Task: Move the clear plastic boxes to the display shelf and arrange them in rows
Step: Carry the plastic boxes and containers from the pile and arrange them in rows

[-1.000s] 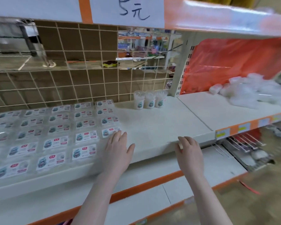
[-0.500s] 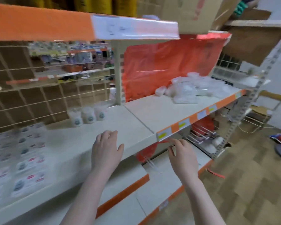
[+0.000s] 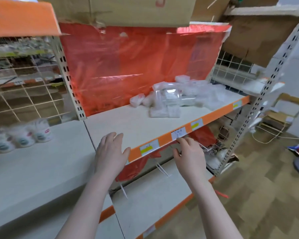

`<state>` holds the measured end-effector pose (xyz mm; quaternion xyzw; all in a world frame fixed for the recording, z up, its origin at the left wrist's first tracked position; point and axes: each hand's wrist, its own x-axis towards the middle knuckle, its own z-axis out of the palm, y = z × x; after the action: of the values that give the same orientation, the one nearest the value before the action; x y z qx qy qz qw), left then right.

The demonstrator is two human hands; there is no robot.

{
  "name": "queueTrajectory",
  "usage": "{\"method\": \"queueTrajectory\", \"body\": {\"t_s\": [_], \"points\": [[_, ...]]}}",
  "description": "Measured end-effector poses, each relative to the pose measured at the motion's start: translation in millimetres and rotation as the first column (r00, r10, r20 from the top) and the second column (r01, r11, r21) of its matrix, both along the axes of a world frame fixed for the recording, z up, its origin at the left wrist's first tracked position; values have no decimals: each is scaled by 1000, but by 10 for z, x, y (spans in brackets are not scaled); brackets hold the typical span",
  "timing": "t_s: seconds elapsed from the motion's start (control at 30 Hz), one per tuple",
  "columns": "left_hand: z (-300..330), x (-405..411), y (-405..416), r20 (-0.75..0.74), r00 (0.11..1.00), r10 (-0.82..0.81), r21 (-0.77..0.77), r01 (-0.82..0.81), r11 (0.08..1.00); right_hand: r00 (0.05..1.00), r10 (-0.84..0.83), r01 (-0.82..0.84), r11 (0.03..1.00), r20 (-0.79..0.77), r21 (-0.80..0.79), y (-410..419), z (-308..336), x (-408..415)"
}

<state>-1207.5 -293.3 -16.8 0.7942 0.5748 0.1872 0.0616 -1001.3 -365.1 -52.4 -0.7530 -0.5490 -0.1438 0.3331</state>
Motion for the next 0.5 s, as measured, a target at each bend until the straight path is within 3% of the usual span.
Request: {"method": "queueTrajectory", "body": {"t_s": [0.5], "points": [[-68, 815, 1480, 50, 997, 60, -22, -59, 998, 997, 72, -72, 997, -33, 11, 1652, 39, 812]]}}
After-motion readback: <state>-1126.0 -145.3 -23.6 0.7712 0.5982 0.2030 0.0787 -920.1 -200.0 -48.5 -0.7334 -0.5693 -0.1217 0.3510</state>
